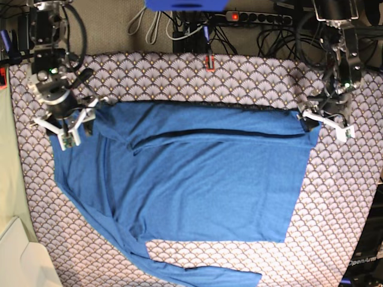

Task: Fold the T-shirt properly
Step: 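Regrasp the shoulder corners with both grippers, right gripper moving outward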

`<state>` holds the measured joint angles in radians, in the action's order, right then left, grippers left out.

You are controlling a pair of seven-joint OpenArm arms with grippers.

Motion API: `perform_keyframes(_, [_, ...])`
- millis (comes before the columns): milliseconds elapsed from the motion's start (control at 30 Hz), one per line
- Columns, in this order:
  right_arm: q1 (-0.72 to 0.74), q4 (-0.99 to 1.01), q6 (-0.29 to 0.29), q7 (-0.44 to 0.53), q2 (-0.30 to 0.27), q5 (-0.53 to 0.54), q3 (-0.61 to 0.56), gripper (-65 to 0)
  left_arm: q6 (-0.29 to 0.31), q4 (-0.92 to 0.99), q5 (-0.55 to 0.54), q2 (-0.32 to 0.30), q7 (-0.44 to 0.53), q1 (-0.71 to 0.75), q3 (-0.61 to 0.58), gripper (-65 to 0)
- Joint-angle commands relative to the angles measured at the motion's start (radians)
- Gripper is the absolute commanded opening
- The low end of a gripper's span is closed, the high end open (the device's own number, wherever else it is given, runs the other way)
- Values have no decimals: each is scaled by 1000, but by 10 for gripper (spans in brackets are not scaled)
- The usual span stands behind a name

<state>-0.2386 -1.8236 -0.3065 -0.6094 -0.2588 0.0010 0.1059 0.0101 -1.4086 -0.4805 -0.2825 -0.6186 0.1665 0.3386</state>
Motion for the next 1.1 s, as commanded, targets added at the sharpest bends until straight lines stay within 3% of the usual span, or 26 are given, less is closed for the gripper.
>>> perform_keyframes(0, [8,-18,2,21,-9,4,25,-340,-12,7,-2,-7,-53,-2,0,-222])
perform_keyframes(67, [6,-14,0,21,-9,4,58,-340,-12,7,3,4,-53,-3,0,-267])
perform_keyframes(133, [-3,-12,-1,21,-9,4,77,-340,-12,5,4,6,-53,-3,0,-359])
perform_keyframes(233, [-40,-14,-84,21,-9,4,111,-340,-12,5,4,4,-53,-5,0,-559])
perform_keyframes(300, [-57,-14,-136,21,-3,4,134,-340,-12,7,4,4,-53,-5,0,-650])
perform_keyframes(400, [-92,-12,-144,21,-3,4,134,-340,-12,4,4,2,-53,-6,0,-627])
perform_keyframes(700, [-97,49,-145,24,-7,6,130,-340,-12,-1,4,-4,-63,-32,4,-647])
perform_keyframes(900, [-95,130,-145,138,-9,6,130,-338,-12,-1,4,-4,-63,-32,0,-647])
perform_keyframes(1067, [-89,183,-145,154,-27,6,128,-338,-12,-1,4,-4,-63,-32,3,-647])
